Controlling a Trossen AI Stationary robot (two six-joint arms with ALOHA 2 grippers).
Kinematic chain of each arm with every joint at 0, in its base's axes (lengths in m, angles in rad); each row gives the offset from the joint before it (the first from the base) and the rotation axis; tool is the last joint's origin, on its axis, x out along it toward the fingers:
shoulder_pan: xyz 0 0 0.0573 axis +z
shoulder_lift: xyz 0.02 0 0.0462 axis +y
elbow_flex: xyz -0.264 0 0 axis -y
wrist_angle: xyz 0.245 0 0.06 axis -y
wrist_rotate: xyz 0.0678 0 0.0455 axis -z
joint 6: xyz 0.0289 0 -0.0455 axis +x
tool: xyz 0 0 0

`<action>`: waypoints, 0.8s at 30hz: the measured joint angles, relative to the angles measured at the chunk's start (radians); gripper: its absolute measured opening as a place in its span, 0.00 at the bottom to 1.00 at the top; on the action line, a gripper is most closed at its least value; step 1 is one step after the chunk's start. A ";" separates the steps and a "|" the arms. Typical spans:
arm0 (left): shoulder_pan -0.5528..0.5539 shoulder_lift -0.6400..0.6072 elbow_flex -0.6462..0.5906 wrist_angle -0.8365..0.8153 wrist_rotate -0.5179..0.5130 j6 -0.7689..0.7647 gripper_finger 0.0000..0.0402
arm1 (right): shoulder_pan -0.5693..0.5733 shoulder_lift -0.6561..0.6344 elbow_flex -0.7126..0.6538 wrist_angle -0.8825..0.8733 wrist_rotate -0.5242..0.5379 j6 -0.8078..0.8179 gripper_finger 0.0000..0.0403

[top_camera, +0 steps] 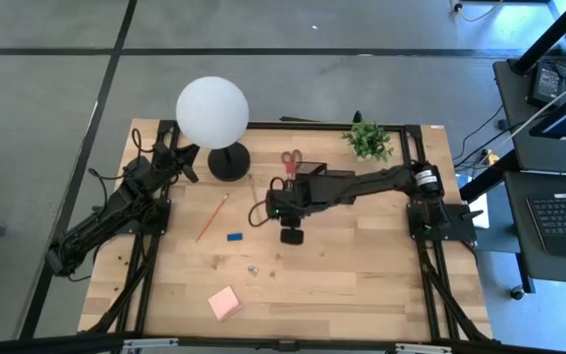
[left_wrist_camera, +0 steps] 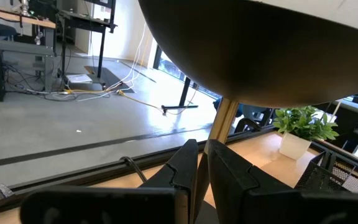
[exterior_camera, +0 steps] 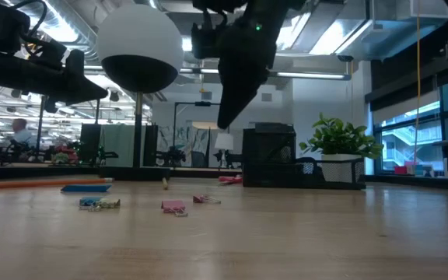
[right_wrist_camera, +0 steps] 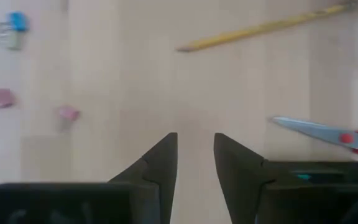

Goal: Pick and place office supplies into organizer
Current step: Put the top pink clip binder into the black desk organizer

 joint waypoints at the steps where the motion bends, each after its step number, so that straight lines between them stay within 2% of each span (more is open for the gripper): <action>1: 0.000 0.000 0.000 0.000 0.000 0.000 0.08 | 0.012 0.000 0.000 0.000 -0.003 0.000 0.27; 13: 0.000 0.000 0.000 0.000 0.000 -0.001 0.08 | 0.119 -0.002 0.000 0.078 -0.008 0.065 0.29; 24: 0.000 0.000 0.000 0.000 0.000 0.000 0.08 | 0.130 -0.002 0.000 0.126 -0.005 0.197 0.53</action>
